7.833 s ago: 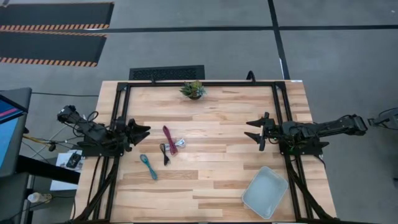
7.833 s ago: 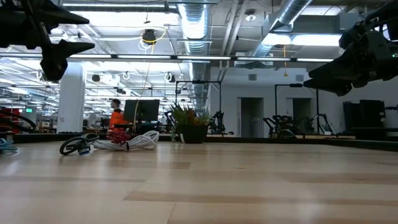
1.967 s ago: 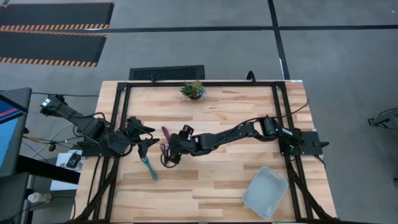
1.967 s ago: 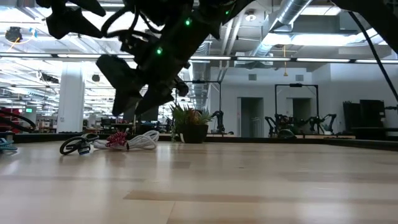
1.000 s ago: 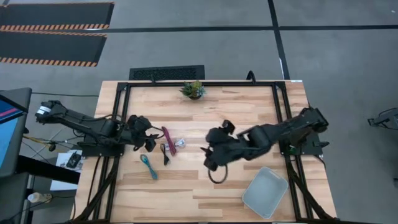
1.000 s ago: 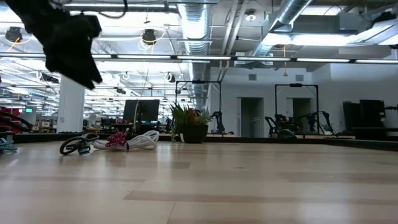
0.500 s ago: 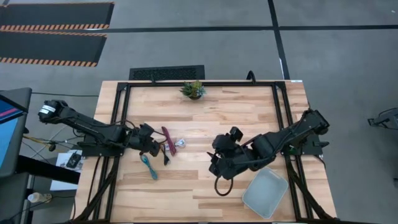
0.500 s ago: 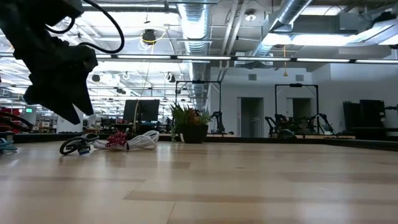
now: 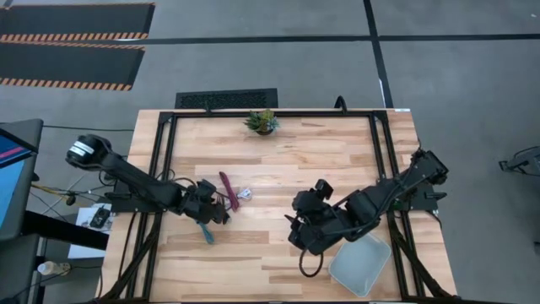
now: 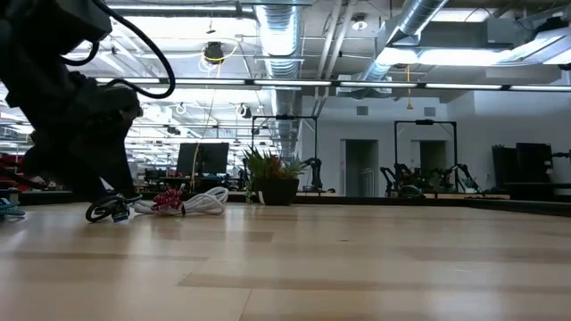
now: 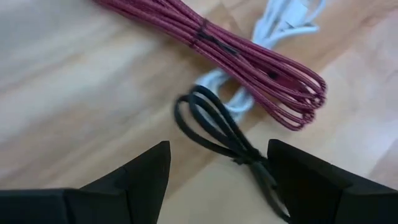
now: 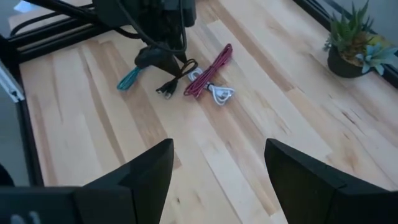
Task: Pick and place USB-C Cables
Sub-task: Put the black charger cable into the white bin
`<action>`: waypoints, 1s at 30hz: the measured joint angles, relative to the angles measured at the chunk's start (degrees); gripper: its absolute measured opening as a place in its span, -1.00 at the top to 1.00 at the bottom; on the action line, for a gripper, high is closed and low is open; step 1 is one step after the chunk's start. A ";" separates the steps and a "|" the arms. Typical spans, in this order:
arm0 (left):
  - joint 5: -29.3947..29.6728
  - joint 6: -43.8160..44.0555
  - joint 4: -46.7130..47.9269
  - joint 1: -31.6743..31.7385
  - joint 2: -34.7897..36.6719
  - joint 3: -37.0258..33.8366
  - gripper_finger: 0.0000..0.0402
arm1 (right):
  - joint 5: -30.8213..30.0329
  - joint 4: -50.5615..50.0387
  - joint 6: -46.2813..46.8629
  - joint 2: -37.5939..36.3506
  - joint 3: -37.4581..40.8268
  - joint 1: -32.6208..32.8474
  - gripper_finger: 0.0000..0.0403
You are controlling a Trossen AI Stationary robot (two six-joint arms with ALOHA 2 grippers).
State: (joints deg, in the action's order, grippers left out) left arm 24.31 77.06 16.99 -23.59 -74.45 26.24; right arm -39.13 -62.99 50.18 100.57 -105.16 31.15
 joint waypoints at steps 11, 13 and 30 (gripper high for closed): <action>0.42 2.68 -7.95 -1.49 -6.81 0.15 0.10 | -1.57 0.00 0.41 0.00 -0.02 1.49 -0.38; 0.73 2.73 -8.00 -1.65 -6.96 0.15 0.27 | -1.56 -0.02 0.97 0.00 -0.02 1.72 -0.38; -2.77 -2.96 -8.09 -2.36 -6.60 3.94 0.97 | -1.54 -17.44 25.42 0.00 -0.07 6.13 -0.38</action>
State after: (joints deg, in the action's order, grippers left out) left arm 21.53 74.10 8.90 -25.95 -81.05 30.18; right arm -40.67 -80.42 75.60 100.57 -105.23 37.28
